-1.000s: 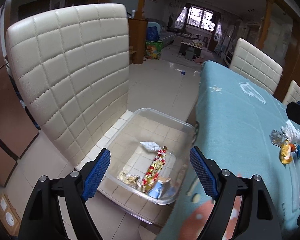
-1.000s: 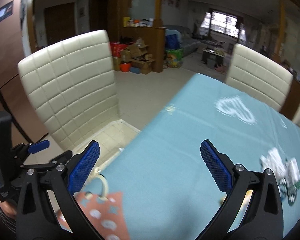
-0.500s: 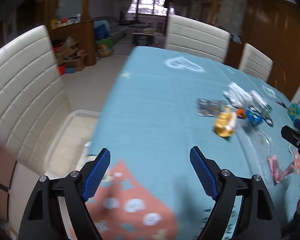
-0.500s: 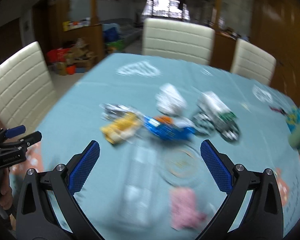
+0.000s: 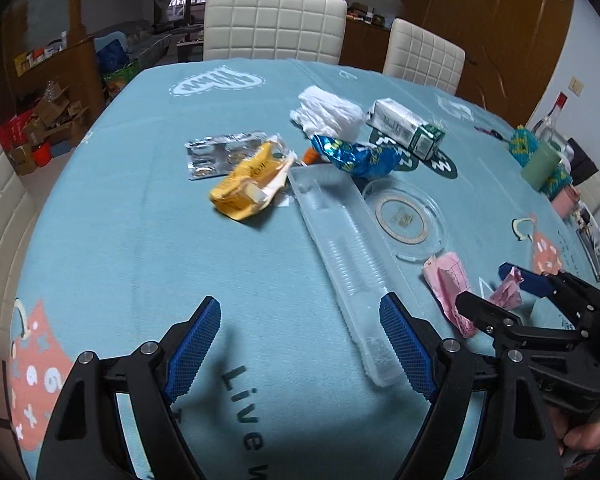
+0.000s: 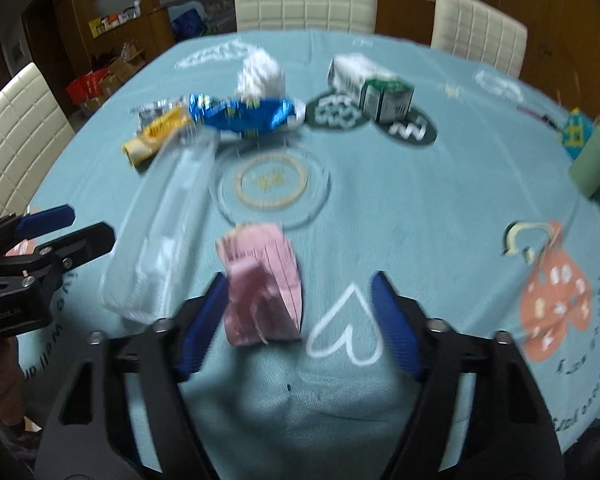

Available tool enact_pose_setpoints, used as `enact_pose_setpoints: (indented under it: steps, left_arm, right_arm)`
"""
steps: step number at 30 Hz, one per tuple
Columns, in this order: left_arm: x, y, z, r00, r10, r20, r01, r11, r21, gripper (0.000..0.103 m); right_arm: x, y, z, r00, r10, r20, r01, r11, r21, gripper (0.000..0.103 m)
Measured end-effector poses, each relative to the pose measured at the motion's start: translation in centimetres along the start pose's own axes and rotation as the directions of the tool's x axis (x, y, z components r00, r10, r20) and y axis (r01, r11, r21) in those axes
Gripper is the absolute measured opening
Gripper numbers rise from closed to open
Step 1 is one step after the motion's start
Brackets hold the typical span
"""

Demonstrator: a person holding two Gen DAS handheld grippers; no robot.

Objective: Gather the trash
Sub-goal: 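Grasp the clear plastic tray with left tool while right tool grasps the pink paper, then carry tray and pink paper to the clear bin and release them inside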

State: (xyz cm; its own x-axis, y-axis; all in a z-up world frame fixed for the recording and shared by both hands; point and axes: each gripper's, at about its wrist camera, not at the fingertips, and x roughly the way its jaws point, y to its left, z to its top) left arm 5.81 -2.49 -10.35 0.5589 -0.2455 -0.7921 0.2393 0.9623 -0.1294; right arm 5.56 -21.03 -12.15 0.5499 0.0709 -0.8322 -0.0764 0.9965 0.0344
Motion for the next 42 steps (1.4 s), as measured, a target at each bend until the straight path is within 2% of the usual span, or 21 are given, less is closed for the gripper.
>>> enact_pose_setpoints:
  steps: [2,3,4,6,7,8,9,10,11,12,13,17,26,36,42]
  left_arm:
    - [0.8,-0.4,0.0,1.000,0.016,-0.017,-0.016,1.000,0.002,0.080]
    - [1.2,-0.5,0.2,0.999,0.021,-0.027,-0.021,1.000,0.001,0.080]
    - [1.6,-0.7,0.2,0.999,0.025,-0.036,-0.025,1.000,-0.001,0.080]
    - [2.0,-0.8,0.3,0.999,0.027,-0.041,-0.027,1.000,0.001,0.080]
    - [2.2,-1.0,0.3,0.998,0.042,-0.040,-0.042,0.999,0.010,0.080]
    - [2.5,-1.3,0.3,0.997,0.062,-0.042,-0.061,0.998,0.028,0.073]
    - [2.8,-1.5,0.3,0.996,0.075,-0.050,-0.073,0.996,0.047,0.056]
    - [2.6,-1.8,0.2,0.994,0.105,-0.036,-0.102,0.992,0.075,0.047]
    - [2.6,-2.0,0.1,0.994,0.101,-0.039,-0.097,0.991,0.094,0.028]
    - [2.5,-2.1,0.2,0.995,0.093,-0.039,-0.089,0.991,0.100,0.016]
    - [2.3,-2.1,0.3,0.996,0.077,-0.045,-0.072,0.993,0.097,0.009]
    - [1.1,-1.6,0.5,0.997,0.081,-0.007,-0.080,0.993,0.085,0.004]
    - [-2.1,0.6,1.0,0.990,0.109,0.088,-0.114,0.992,0.062,0.004]
    - [-3.7,2.6,1.3,0.984,0.119,0.134,-0.123,0.992,0.019,0.004]
    - [-4.5,4.3,1.4,0.975,0.154,0.160,-0.154,0.988,-0.010,0.004]
  right_arm:
    - [0.9,-0.4,-0.3,0.999,0.031,-0.024,-0.031,0.999,0.009,0.058]
    - [0.9,-0.5,-0.4,0.999,0.040,-0.010,-0.040,0.999,0.008,0.053]
    - [0.9,-0.5,-0.4,0.999,0.037,-0.007,-0.037,0.999,-0.002,0.041]
    - [0.9,-0.7,-0.4,0.999,0.036,0.002,-0.036,0.999,-0.006,0.030]
    - [0.9,-0.9,-0.3,0.999,0.038,0.006,-0.038,0.999,-0.002,0.027]
    - [0.9,-1.0,-0.2,0.999,0.040,0.008,-0.040,0.999,-0.001,0.027]
    - [0.8,-1.1,-0.1,0.999,0.037,0.011,-0.037,0.999,-0.005,0.025]
    - [0.7,-1.1,0.0,0.999,0.027,0.020,-0.027,1.000,-0.009,0.024]
    - [0.5,-1.2,0.2,0.999,0.021,0.029,-0.021,1.000,-0.011,0.024]
    - [0.3,-1.3,0.3,0.999,0.018,0.037,-0.018,1.000,-0.011,0.024]
    - [0.1,-1.4,0.4,0.999,0.017,0.043,-0.016,1.000,-0.008,0.024]
    - [-0.8,-1.6,1.0,0.997,0.011,0.076,-0.011,1.000,-0.001,0.024]
    - [-2.4,-0.6,2.1,0.991,0.014,0.131,-0.012,1.000,-0.010,0.023]
    - [-3.5,0.9,3.3,0.985,0.029,0.171,-0.024,0.999,-0.032,0.023]
    - [-3.8,2.9,4.4,0.981,0.052,0.186,-0.039,0.997,-0.071,0.023]
